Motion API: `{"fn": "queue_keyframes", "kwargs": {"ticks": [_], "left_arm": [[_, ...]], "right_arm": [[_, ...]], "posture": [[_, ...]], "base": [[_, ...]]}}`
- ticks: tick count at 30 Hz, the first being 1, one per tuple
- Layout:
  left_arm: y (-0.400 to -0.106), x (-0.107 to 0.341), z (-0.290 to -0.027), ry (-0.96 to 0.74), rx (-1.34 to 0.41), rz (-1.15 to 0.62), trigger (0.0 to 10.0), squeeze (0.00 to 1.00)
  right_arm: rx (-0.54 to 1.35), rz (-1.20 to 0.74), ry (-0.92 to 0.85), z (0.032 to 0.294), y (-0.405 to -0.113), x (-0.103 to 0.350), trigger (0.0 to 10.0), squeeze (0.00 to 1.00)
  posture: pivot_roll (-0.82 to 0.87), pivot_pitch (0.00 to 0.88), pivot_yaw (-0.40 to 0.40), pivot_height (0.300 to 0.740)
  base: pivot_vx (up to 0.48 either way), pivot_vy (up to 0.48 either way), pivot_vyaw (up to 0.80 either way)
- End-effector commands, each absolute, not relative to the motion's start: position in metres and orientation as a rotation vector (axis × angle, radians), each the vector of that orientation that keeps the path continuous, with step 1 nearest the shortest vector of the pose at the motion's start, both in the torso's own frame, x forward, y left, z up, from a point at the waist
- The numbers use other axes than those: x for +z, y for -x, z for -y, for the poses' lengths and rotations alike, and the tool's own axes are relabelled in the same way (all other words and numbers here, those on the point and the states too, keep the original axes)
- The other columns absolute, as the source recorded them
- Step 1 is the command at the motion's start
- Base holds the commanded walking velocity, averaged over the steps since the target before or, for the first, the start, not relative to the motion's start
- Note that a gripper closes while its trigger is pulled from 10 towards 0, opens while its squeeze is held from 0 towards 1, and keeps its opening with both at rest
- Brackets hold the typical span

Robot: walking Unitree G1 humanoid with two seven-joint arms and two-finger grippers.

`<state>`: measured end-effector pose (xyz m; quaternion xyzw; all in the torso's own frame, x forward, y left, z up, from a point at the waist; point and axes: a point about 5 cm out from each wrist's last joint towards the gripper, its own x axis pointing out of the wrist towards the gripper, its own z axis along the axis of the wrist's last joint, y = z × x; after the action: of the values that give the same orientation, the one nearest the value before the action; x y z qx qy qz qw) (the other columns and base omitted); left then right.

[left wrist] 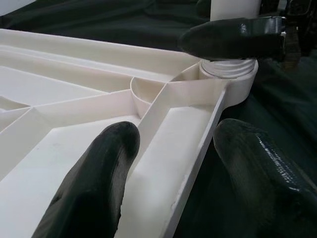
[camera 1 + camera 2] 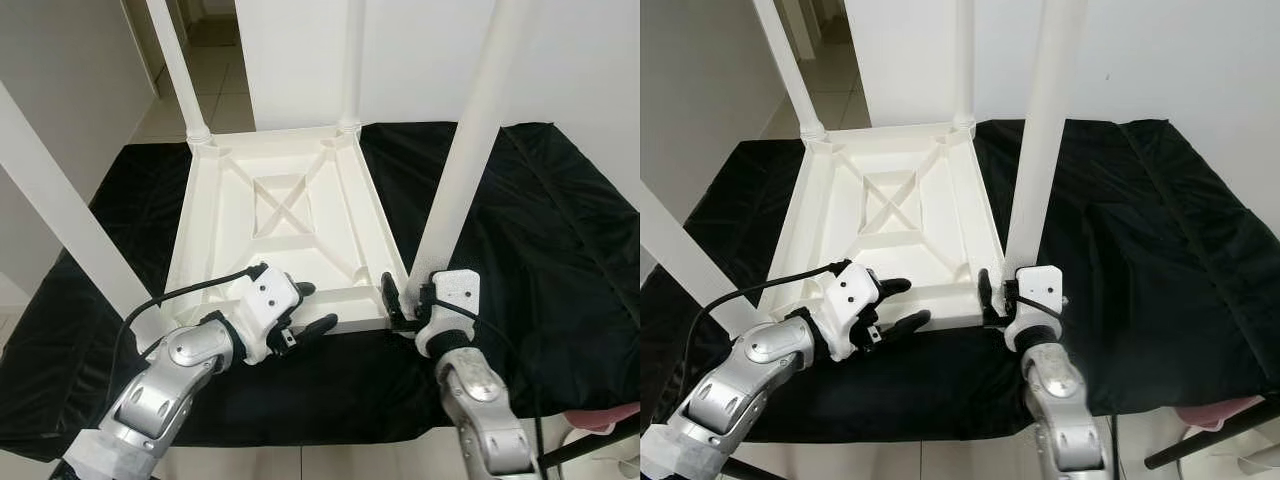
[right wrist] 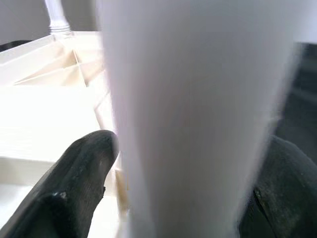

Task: Building children table

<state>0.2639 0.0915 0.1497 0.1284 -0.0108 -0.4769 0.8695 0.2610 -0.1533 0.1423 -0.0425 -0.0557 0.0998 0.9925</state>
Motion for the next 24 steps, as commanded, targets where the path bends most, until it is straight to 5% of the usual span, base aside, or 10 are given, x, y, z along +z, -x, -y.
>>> {"fn": "queue_keyframes", "kwargs": {"ticks": [1,24], "left_arm": [[-0.260,0.147,-0.090,-0.261,-1.036,0.004,10.0,0.00],[-0.247,0.151,-0.080,-0.185,-1.128,-0.028,10.0,0.00]], "right_arm": [[0.222,0.106,0.072,0.153,-0.261,0.139,10.0,0.00],[0.764,0.056,0.271,0.175,-0.285,0.149,10.0,0.00]], "posture": [[-0.08,0.018,0.077,0.740],[-0.08,0.035,0.085,0.740]], "base": [[0.000,0.000,0.00],[0.000,0.000,0.00]]}}
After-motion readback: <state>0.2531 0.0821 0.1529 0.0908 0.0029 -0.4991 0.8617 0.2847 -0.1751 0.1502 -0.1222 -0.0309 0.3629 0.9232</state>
